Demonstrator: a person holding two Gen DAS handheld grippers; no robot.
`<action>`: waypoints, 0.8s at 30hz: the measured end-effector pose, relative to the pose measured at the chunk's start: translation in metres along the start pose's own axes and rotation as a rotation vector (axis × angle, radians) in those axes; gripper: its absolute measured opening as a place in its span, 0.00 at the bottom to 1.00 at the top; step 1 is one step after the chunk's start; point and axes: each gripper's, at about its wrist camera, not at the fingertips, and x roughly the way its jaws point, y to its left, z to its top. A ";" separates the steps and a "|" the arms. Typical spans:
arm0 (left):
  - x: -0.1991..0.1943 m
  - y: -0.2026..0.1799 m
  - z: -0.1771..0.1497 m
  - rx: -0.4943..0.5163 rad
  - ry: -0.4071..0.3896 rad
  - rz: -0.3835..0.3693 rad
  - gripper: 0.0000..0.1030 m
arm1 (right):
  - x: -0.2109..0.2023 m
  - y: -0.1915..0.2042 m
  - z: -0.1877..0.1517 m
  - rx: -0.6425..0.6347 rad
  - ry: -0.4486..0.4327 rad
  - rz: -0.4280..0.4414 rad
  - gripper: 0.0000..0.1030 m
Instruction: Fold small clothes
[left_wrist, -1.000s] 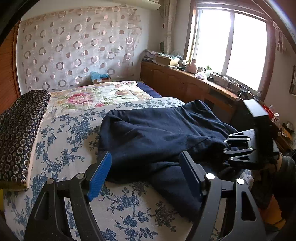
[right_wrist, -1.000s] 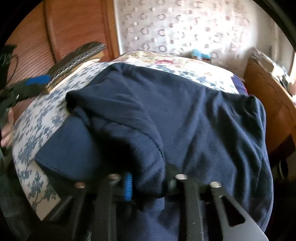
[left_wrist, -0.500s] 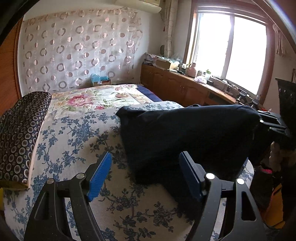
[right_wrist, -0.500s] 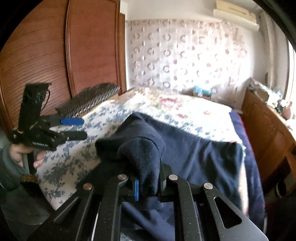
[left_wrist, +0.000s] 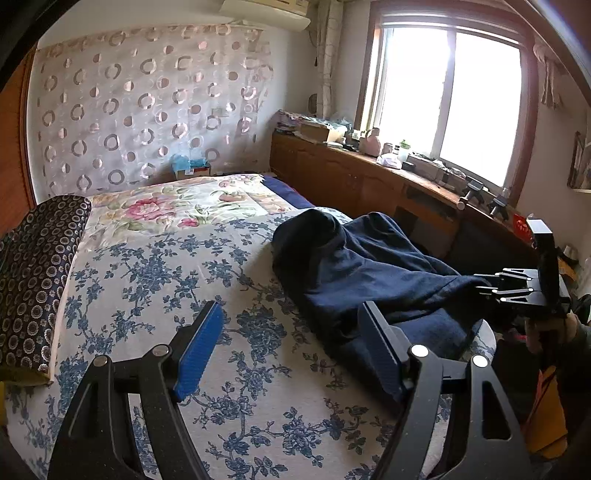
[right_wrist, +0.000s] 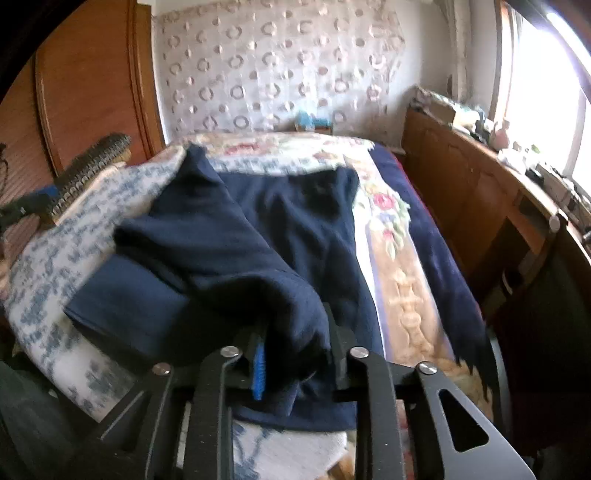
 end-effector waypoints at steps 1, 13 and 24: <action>0.000 -0.001 0.000 0.000 0.000 -0.001 0.74 | -0.001 0.001 0.000 0.004 0.002 -0.006 0.44; 0.000 -0.004 0.000 0.003 -0.006 -0.001 0.74 | -0.030 0.022 0.011 -0.053 -0.102 0.029 0.56; -0.003 0.000 -0.003 -0.012 -0.012 0.014 0.74 | 0.036 0.060 0.038 -0.153 -0.076 0.159 0.57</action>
